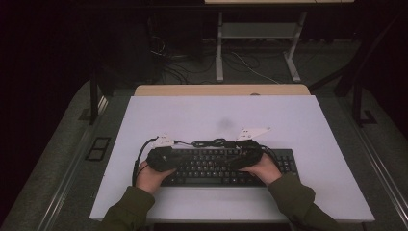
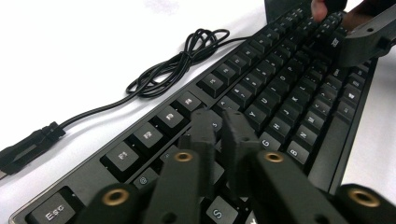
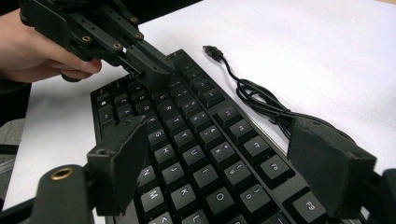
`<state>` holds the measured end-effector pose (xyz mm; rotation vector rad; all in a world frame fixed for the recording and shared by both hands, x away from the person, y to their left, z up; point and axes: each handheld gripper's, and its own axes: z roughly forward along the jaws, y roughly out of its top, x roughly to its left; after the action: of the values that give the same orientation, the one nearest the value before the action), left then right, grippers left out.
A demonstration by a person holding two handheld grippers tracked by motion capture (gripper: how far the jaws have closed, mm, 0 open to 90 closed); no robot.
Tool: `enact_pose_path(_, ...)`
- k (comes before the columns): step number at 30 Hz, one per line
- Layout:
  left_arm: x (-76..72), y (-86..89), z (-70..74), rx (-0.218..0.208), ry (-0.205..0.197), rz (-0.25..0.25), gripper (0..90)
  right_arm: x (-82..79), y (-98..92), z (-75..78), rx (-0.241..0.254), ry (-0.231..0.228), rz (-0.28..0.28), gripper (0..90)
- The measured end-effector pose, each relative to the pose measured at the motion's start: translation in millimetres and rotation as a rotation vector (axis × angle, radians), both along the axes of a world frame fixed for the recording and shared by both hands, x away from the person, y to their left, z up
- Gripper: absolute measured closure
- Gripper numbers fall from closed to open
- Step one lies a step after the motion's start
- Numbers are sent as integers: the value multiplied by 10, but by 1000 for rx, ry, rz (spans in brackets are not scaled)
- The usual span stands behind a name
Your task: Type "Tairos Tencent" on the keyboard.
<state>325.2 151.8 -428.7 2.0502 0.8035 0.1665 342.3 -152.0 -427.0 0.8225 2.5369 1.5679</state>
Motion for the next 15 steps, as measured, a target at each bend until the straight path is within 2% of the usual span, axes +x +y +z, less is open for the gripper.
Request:
enact_pose_path(2, 4, 10, -7, 4, 4, -2, 890, -1, -1, 0, -1, 1, -2, 202)
enact_pose_path(15, 8, 1, -85, 21, 44, -17, 892, -10, 6, 12, -2, 1, -1, 202)
